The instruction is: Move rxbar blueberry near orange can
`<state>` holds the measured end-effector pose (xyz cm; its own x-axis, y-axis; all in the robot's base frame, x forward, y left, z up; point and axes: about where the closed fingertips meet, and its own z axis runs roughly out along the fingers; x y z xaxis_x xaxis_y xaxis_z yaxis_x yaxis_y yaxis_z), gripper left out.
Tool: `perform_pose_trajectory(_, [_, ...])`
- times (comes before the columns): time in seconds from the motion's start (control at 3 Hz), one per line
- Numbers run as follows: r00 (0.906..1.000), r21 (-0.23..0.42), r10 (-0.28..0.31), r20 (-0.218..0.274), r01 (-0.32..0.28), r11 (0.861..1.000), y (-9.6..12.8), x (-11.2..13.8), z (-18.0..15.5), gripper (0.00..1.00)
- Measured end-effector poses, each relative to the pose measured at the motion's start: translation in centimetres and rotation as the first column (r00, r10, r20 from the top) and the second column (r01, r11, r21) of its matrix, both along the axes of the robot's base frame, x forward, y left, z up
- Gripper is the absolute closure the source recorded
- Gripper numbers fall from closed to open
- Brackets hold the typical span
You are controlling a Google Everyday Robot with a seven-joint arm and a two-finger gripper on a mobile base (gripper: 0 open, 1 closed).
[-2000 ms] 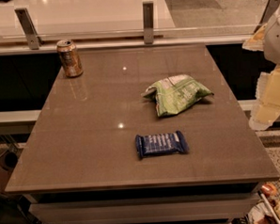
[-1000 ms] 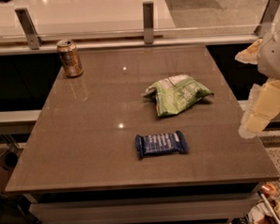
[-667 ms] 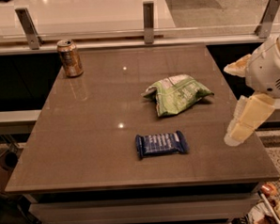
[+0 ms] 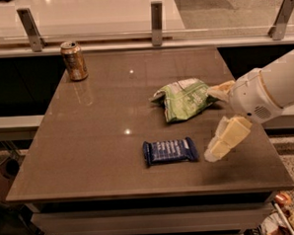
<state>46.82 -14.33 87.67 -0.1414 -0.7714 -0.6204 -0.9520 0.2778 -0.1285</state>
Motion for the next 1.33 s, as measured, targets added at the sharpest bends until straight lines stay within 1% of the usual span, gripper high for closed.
perform_pose_trajectory(0.33, [0.9988, 0.083, 0.048, -0.009, -0.047, 0.995, 2.3, 0.6, -1.9, 0.00])
perform_pose_trajectory(0.67, [0.9963, 0.123, 0.085, -0.012, -0.083, 0.989, 3.5, 0.1, -3.0, 0.00])
perform_pose_trajectory(1.0, [0.9940, 0.140, 0.108, -0.017, -0.105, 0.985, 3.9, -0.8, -3.9, 0.00])
perform_pose_trajectory(1.33, [0.9889, 0.178, 0.148, -0.016, -0.142, 0.974, 4.5, -1.5, -4.5, 0.00])
